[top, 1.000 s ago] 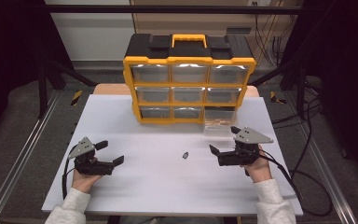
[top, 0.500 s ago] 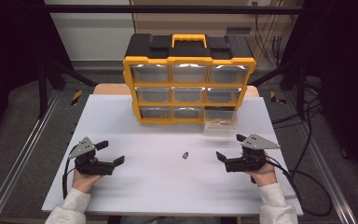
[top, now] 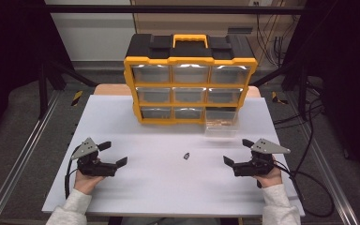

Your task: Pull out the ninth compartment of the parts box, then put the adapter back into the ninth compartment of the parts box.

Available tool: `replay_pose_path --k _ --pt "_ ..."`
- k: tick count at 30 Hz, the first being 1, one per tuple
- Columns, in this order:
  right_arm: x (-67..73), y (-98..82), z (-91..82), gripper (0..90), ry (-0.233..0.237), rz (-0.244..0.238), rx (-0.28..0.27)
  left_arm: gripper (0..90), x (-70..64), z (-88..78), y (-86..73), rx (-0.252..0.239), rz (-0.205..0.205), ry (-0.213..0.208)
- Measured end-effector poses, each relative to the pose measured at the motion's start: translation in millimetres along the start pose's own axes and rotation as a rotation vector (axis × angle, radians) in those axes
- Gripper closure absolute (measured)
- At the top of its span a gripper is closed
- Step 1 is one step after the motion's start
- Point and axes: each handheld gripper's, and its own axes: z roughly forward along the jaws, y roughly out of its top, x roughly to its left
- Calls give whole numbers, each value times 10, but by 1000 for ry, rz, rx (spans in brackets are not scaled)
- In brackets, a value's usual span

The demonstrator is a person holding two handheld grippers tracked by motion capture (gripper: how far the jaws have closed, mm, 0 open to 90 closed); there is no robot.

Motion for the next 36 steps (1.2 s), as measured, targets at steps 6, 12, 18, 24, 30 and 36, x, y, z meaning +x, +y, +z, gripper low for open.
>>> replay_pose_path --k 6,12,18,24,30,36 --pt "-26 -48 5 5 4 5 6 6 -11 13 1 4 0 -1" --pt "-48 -63 -1 7 6 16 8 6 -29 35 5 11 4 -5" --pt "-51 -68 2 7 17 28 11 6 -59 53 17 15 5 -10" --pt "-44 -72 -1 9 26 31 15 6 -126 86 45 11 8 -23" --pt "-43 -77 -3 11 25 30 15 6 -210 124 80 12 11 -32" --pt "-42 -80 5 10 30 30 21 6 -295 185 116 25 17 -37"
